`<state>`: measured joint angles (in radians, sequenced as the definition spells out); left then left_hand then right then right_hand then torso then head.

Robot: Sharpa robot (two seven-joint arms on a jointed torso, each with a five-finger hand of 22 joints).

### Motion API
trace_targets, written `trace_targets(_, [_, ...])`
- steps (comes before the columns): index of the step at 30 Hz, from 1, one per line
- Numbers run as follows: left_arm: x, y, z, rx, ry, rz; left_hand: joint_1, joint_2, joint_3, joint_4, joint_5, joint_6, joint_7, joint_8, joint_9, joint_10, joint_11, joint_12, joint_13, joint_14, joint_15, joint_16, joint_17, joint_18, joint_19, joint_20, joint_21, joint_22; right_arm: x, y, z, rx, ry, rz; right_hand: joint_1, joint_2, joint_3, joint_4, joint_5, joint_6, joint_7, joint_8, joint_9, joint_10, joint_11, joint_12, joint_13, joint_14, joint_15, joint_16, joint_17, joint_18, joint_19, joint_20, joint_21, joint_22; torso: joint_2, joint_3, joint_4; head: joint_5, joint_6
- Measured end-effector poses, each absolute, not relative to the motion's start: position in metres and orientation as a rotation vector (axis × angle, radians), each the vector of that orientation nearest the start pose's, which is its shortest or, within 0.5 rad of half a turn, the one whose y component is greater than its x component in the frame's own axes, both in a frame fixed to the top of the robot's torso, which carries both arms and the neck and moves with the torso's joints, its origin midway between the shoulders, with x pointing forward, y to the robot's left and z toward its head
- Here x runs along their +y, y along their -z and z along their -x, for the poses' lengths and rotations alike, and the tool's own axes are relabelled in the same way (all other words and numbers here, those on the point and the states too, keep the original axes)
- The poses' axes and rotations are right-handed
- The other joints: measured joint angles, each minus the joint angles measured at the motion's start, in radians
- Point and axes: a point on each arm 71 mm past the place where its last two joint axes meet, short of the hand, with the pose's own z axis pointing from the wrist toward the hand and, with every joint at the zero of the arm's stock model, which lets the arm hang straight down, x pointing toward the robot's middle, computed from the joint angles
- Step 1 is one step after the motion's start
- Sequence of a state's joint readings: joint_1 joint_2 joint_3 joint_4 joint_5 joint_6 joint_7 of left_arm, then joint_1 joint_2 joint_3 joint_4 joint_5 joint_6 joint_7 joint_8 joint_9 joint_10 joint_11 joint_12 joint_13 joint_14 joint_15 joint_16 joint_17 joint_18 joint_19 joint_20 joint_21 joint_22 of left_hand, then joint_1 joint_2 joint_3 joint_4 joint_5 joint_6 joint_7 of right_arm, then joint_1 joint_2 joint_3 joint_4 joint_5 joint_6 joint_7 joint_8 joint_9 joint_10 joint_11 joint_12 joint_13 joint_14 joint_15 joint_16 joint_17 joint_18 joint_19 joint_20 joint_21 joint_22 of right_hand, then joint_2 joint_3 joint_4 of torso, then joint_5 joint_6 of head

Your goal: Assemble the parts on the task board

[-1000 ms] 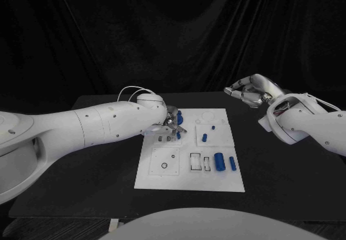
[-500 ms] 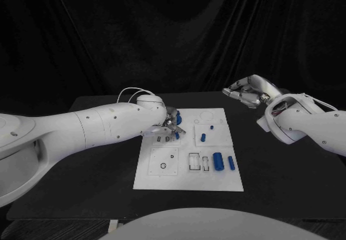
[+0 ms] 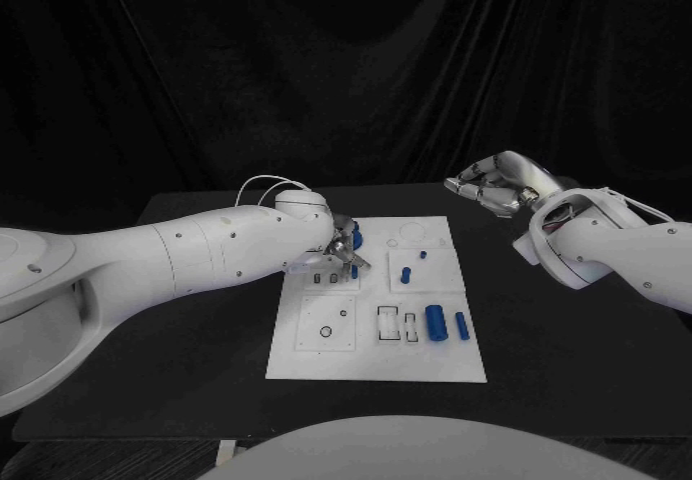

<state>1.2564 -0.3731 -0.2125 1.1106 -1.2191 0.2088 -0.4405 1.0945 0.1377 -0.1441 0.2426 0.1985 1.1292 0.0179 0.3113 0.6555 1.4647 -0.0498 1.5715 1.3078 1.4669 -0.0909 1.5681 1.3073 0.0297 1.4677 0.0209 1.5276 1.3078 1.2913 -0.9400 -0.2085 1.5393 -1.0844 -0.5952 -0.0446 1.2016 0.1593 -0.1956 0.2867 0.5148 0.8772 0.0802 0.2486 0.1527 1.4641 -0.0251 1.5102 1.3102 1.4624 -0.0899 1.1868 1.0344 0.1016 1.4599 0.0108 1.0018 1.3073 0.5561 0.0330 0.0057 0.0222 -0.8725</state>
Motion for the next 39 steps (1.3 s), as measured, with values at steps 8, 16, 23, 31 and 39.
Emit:
trace_targets(8, [0.0923,0.2687,-0.5190,2.353,0.282,-0.219,0.019,0.000,0.020,-0.020,0.009,0.007,0.000,-0.014,-0.001,0.000,0.000,0.000,0.000,0.000,0.000,0.000,0.000,0.000,0.000,0.000,-0.004,0.000,-0.2587,0.1878,-0.4795,1.565,-0.678,-0.258,0.000,0.000,0.000,0.000,0.000,0.000,0.000,0.000,0.000,0.000,0.000,0.001,0.000,0.000,0.000,0.000,0.000,0.000,0.000,0.000,0.000,0.000,0.000,0.0000,-0.0003,0.008,0.000])
trace_targets(16, [0.0932,0.2706,-0.5185,2.363,0.276,-0.222,0.030,-0.003,0.042,-0.036,0.023,0.007,0.000,-0.032,-0.002,0.000,0.000,0.000,0.000,0.000,0.000,0.000,0.001,0.000,0.000,0.000,-0.004,0.000,-0.2580,0.1884,-0.4795,1.569,-0.681,-0.262,0.002,-0.003,0.000,0.000,0.003,0.000,0.000,0.000,-0.001,0.000,0.000,-0.002,0.000,0.000,0.000,0.000,0.000,0.000,0.000,0.000,0.000,0.001,0.000,0.0000,-0.0006,0.012,0.000])
trace_targets(23, [0.0930,0.2722,-0.5184,2.367,0.275,-0.223,0.033,-0.007,0.065,-0.048,0.057,0.011,0.004,-0.051,-0.004,0.000,0.000,0.000,0.000,0.000,0.000,0.000,0.001,0.000,0.000,0.000,-0.008,0.000,-0.2582,0.1887,-0.4794,1.571,-0.681,-0.264,0.004,-0.004,0.003,-0.003,0.004,0.000,0.000,0.000,-0.001,0.000,0.000,-0.002,0.000,0.002,0.002,0.000,0.000,0.000,0.000,0.000,0.000,0.001,0.000,0.0000,-0.0005,0.012,0.000])
trace_targets(31, [0.0935,0.2730,-0.5181,2.368,0.281,-0.224,0.041,-0.015,0.084,-0.059,0.077,0.011,0.004,-0.062,-0.004,0.000,0.000,0.000,0.000,0.000,0.000,0.000,0.001,0.000,0.000,0.000,-0.008,0.000,-0.2584,0.1890,-0.4791,1.576,-0.681,-0.266,0.011,-0.005,0.003,-0.003,0.006,0.000,0.000,0.000,-0.001,-0.002,0.002,-0.002,0.000,0.001,0.002,0.000,0.000,0.000,0.004,0.003,0.000,0.001,0.000,0.0000,-0.0007,0.011,0.000])
trace_targets(39, [0.0947,0.2733,-0.5185,2.369,0.287,-0.225,0.063,-0.028,0.125,-0.089,0.098,0.011,0.004,-0.084,-0.003,0.000,0.000,0.000,0.000,0.000,0.000,0.000,0.001,0.000,0.000,-0.001,-0.008,0.000,-0.2583,0.1894,-0.4791,1.581,-0.681,-0.267,0.023,-0.004,0.006,-0.006,0.007,0.000,0.000,0.000,-0.002,-0.002,0.002,0.000,0.000,0.000,0.004,0.000,-0.002,0.000,0.004,0.004,0.000,0.000,0.000,-0.0001,-0.0018,0.016,0.000])
